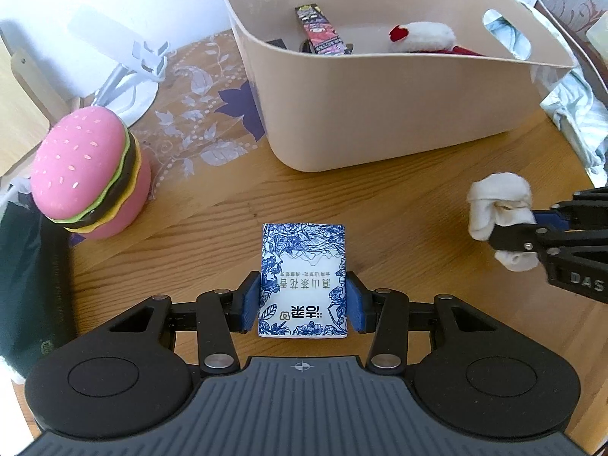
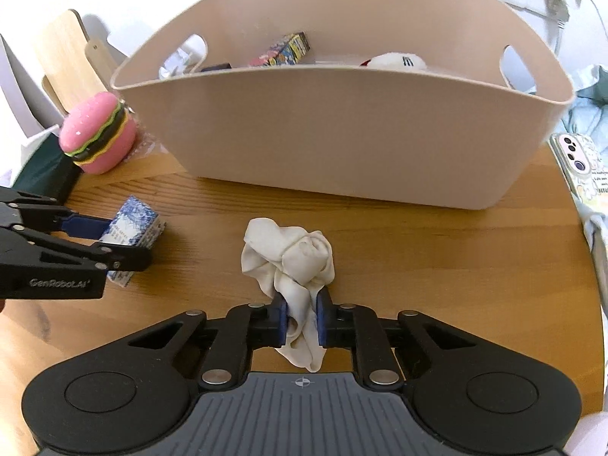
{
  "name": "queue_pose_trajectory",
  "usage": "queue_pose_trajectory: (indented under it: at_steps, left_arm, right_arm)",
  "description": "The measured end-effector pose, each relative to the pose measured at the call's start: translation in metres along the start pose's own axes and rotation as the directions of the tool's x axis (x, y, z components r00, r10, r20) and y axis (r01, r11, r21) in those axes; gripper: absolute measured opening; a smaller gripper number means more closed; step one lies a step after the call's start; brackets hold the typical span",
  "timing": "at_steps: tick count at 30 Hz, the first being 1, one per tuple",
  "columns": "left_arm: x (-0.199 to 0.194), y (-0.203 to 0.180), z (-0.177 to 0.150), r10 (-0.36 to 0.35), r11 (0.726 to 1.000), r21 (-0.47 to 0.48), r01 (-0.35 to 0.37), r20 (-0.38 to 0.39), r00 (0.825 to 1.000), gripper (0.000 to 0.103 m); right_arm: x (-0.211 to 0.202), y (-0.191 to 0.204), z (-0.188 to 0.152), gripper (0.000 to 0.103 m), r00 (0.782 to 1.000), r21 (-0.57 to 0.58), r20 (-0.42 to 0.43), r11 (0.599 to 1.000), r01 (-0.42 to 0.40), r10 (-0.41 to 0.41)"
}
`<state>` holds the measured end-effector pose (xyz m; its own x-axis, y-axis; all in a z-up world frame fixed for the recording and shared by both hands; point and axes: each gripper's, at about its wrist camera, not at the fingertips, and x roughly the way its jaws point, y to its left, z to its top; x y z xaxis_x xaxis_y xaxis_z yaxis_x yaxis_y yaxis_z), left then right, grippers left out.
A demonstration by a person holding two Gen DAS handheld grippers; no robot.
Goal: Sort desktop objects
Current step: 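Lift and carry the tissue pack and cream scrunchie with both tools over the basket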
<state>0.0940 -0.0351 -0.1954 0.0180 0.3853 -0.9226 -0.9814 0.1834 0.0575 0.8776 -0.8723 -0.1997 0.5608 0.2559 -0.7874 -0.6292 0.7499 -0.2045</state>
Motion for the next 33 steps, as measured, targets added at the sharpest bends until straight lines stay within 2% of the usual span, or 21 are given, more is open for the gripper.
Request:
queue_pose_trajectory:
  at_steps: [10, 18, 23, 27, 33]
  left_arm:
    - [-0.025, 0.009, -0.005, -0.046, 0.995, 0.09, 0.043, 0.025, 0.999, 0.047]
    - [-0.057, 0.018, 0.003, -0.066, 0.989, 0.141, 0.053, 0.091, 0.994, 0.047]
    - [-0.077, 0.017, 0.012, -0.096, 0.978, 0.197, 0.068, 0.139, 0.986, 0.047]
    - [-0.09, 0.015, 0.022, -0.147, 0.962, 0.254, 0.101, 0.168, 0.975, 0.047]
    - [-0.099, 0.008, 0.045, -0.193, 0.953, 0.27, 0.135, 0.201, 0.96, 0.047]
  right_arm:
    - [-0.051, -0.006, -0.004, 0.013, 0.999, 0.043, 0.041, 0.999, -0.028, 0.027]
    - [-0.095, -0.013, -0.002, 0.013, 0.997, 0.047, 0.073, 0.999, -0.019, 0.015]
    - [-0.117, -0.012, 0.006, 0.013, 0.993, 0.037, 0.113, 0.999, -0.018, 0.014]
    - [-0.133, -0.013, 0.017, 0.013, 0.988, 0.033, 0.156, 0.999, -0.018, 0.013]
    - [-0.146, -0.016, 0.035, 0.013, 0.98, 0.045, 0.2, 0.999, -0.022, 0.013]
